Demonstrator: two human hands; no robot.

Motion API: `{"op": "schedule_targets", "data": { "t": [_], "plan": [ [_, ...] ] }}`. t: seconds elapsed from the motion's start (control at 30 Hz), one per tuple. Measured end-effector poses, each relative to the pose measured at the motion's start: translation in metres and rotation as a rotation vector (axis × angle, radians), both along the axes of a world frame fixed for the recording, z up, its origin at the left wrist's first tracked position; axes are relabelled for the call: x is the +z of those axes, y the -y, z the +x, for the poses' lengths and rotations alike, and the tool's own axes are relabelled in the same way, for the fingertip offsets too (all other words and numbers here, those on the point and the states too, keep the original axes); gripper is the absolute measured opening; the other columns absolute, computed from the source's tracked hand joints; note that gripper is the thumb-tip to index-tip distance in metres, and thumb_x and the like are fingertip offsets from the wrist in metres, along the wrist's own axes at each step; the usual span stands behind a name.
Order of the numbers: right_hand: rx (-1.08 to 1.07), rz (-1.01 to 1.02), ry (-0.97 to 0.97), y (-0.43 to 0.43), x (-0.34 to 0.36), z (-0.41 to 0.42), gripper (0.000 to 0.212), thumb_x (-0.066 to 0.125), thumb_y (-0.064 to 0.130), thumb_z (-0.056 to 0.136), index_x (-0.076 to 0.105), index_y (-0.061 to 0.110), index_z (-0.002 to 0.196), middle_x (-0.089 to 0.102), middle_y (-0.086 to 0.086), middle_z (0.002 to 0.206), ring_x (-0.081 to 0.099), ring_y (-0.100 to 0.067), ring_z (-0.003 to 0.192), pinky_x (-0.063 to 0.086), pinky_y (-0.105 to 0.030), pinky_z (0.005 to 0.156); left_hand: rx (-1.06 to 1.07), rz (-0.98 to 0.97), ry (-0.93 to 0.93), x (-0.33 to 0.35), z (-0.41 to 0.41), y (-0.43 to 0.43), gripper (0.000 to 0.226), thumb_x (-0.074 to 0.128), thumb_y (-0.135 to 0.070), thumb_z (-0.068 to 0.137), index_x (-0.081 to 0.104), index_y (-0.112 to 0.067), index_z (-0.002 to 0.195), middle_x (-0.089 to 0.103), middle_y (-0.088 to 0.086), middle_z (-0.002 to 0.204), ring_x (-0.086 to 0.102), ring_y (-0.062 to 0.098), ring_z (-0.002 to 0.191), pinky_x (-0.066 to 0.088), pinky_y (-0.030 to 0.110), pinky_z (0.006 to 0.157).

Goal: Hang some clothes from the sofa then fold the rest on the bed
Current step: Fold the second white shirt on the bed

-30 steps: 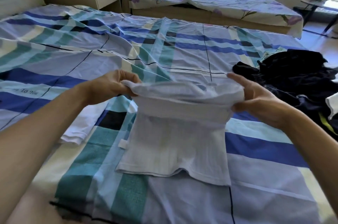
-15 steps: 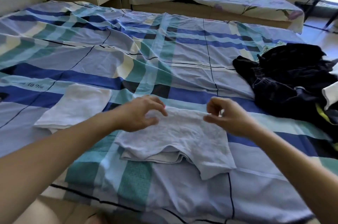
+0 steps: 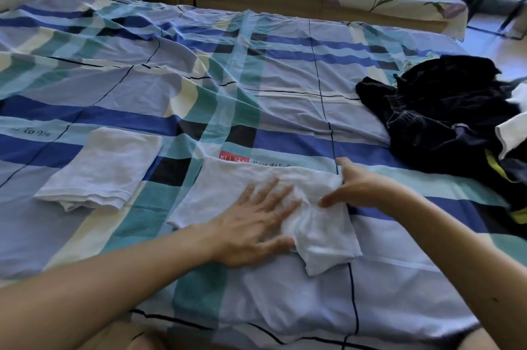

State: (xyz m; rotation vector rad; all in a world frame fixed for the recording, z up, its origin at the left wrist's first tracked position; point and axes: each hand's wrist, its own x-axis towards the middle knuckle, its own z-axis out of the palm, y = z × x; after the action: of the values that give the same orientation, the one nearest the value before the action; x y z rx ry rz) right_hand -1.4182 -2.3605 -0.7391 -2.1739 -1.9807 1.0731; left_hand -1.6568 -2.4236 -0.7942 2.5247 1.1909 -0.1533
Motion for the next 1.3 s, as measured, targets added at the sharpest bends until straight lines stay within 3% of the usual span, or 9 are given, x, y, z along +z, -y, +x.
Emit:
{"op": "schedule_targets", "data": {
  "t": [0.13, 0.27, 0.4, 0.5, 0.67, 0.83, 1.0, 1.17, 1.3],
  "plan": [
    [-0.09, -0.058, -0.34, 0.004, -0.003, -0.003, 0.114, 0.086, 0.002, 0.066, 0.022, 0.025, 0.156, 0.059, -0.02, 0.125, 0.065, -0.035, 0.108, 0.057, -0.05, 0.092, 0.031, -0.107, 0.034, 0.008, 0.01, 0.002, 0.087, 0.009, -0.078, 0.085, 0.005, -0.036, 0.16, -0.013, -0.006, 0.168, -0.019, 0.009, 0.152, -0.01, 0.047, 0.124],
    [-0.116, 0.058, -0.614, 0.009, 0.013, -0.017, 0.099, 0.076, -0.008, 0.077, 0.026, 0.025, 0.156, 0.068, -0.02, 0.117, 0.069, -0.033, 0.099, 0.056, -0.047, 0.085, 0.427, -0.418, 0.732, 0.045, 0.016, -0.013, 0.061, 0.039, -0.07, 0.094, 0.069, -0.023, 0.119, 0.068, -0.002, 0.122, 0.061, 0.008, 0.11, 0.042, 0.044, 0.11],
    [-0.082, -0.059, -1.147, 0.021, 0.02, -0.037, 0.101, 0.07, -0.003, 0.084, 0.011, 0.028, 0.16, 0.071, -0.017, 0.12, 0.071, -0.034, 0.104, 0.059, -0.041, 0.088, 0.763, -0.759, 1.036, 0.069, 0.009, -0.026, 0.069, 0.05, -0.076, 0.078, 0.071, -0.02, 0.113, 0.074, 0.013, 0.11, 0.072, 0.028, 0.097, 0.058, 0.045, 0.085],
    [0.067, -0.169, -1.366, 0.03, 0.014, -0.051, 0.088, 0.054, -0.005, 0.089, 0.011, 0.024, 0.16, 0.061, -0.022, 0.136, 0.061, -0.042, 0.122, 0.051, -0.051, 0.102, 0.855, -0.745, 1.03, 0.073, -0.004, -0.035, 0.053, 0.079, -0.046, 0.08, 0.07, -0.009, 0.117, 0.075, 0.018, 0.108, 0.073, 0.03, 0.095, 0.059, 0.044, 0.085],
    [0.022, 0.186, -1.082, 0.025, -0.006, -0.057, 0.065, 0.058, 0.002, 0.077, 0.05, 0.021, 0.139, 0.068, -0.012, 0.121, 0.067, -0.022, 0.114, 0.055, -0.043, 0.098, 1.002, -0.458, 0.889, 0.065, -0.033, -0.054, 0.031, 0.066, 0.012, 0.08, 0.065, -0.009, 0.103, 0.072, 0.014, 0.102, 0.068, 0.029, 0.094, 0.058, 0.039, 0.081],
    [0.453, 0.377, -0.622, 0.038, -0.029, -0.068, 0.045, 0.062, 0.017, 0.096, 0.055, 0.034, 0.138, 0.047, 0.008, 0.146, 0.043, -0.002, 0.135, 0.043, -0.03, 0.109, 0.99, -0.286, 0.641, 0.049, -0.055, -0.062, 0.043, 0.069, 0.002, 0.081, 0.058, -0.014, 0.12, 0.068, 0.01, 0.108, 0.065, 0.026, 0.096, 0.055, 0.032, 0.075],
    [0.782, 0.342, -0.064, 0.053, -0.049, -0.084, 0.053, 0.036, 0.053, 0.104, 0.026, 0.046, 0.155, 0.003, 0.011, 0.169, -0.012, -0.01, 0.155, -0.001, -0.05, 0.125, 0.872, -0.183, 0.355, 0.04, -0.06, -0.063, 0.05, 0.067, -0.016, 0.083, 0.048, -0.023, 0.129, 0.061, 0.002, 0.119, 0.06, 0.022, 0.103, 0.052, 0.038, 0.089],
    [0.787, 0.304, -0.023, 0.054, -0.041, -0.083, 0.06, 0.027, 0.068, 0.097, 0.022, 0.051, 0.154, -0.001, 0.013, 0.169, -0.014, -0.009, 0.154, -0.004, -0.053, 0.124, 0.911, -0.395, 0.451, 0.052, -0.068, -0.056, 0.077, 0.085, -0.046, 0.076, 0.042, -0.019, 0.134, 0.057, -0.001, 0.125, 0.06, 0.019, 0.111, 0.053, 0.036, 0.083],
    [0.777, 0.279, -0.063, 0.054, -0.04, -0.082, 0.05, 0.032, 0.059, 0.102, 0.029, 0.05, 0.152, 0.003, 0.013, 0.169, -0.009, -0.009, 0.155, -0.005, -0.05, 0.125, 0.862, -0.564, 0.378, 0.06, -0.08, -0.041, 0.105, 0.091, -0.029, 0.053, 0.037, -0.023, 0.143, 0.063, 0.007, 0.125, 0.07, 0.027, 0.103, 0.062, 0.046, 0.08]
  ]
}}
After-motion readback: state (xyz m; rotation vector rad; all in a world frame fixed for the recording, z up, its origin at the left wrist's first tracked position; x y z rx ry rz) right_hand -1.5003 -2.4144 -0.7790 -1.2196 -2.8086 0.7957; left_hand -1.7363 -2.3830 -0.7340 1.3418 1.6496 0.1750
